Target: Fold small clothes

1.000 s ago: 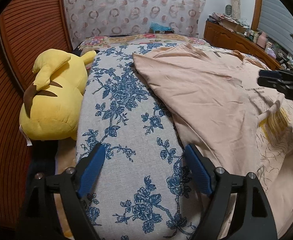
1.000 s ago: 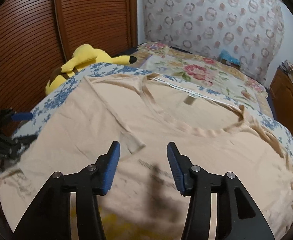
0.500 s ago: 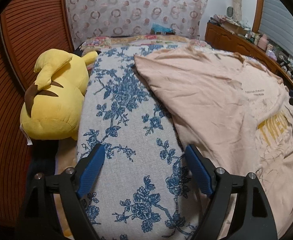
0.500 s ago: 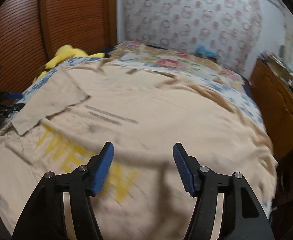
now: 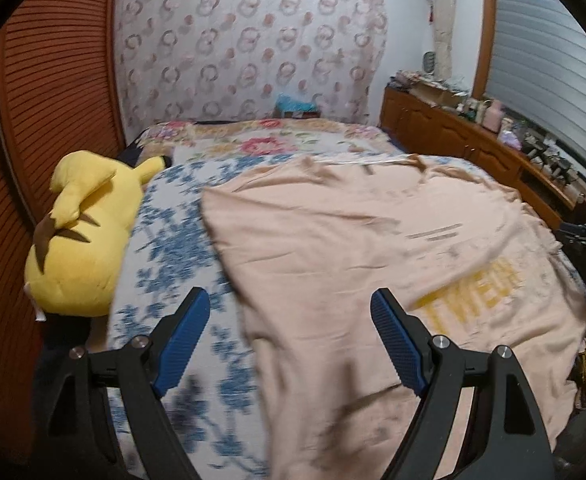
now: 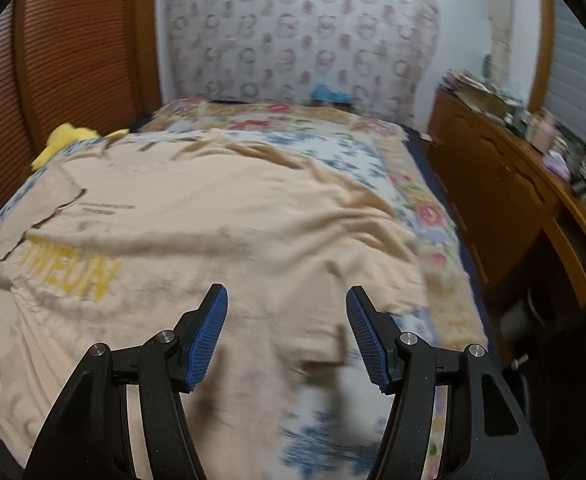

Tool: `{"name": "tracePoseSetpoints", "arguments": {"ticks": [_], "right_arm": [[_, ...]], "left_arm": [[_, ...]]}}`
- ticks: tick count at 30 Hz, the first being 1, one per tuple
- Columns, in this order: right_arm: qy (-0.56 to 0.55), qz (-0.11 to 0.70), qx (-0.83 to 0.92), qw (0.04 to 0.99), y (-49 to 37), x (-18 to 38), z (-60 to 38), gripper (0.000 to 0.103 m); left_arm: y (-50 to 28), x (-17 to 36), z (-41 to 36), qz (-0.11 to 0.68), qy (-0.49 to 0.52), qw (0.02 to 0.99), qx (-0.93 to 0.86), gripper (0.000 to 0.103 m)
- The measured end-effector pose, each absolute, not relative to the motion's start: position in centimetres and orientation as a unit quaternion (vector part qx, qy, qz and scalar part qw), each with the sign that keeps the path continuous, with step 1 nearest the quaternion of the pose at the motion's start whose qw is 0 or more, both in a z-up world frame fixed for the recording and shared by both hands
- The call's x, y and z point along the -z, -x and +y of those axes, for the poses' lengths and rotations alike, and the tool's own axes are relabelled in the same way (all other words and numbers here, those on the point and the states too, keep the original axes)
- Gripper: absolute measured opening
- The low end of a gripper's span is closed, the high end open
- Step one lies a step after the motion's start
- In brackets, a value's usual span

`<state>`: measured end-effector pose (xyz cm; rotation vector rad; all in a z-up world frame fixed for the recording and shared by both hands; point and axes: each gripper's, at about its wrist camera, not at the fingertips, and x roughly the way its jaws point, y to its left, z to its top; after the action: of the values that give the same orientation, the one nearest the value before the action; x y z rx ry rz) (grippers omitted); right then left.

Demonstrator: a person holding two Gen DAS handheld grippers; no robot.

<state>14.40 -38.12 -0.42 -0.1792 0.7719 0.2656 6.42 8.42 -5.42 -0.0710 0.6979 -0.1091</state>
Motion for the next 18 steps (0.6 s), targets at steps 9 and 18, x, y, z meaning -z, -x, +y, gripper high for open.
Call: {"name": "tracePoseSetpoints", "arguments": {"ticks": [9, 18], "right_arm": [[0.052, 0.396, -0.093, 0.912, -15.7, 1.4, -43.2, 0.063], [0.031, 0.428, -0.087, 0.899, -19.1, 2.7, -44.4, 0.063]], "left_arm": [[-5.7, 4.8, 4.1, 0.327, 0.037, 0.941, 0.082, 0.083], [-5.2, 4.7, 2.3, 0.323, 0.039, 0.941, 0.095, 0.083]]}}
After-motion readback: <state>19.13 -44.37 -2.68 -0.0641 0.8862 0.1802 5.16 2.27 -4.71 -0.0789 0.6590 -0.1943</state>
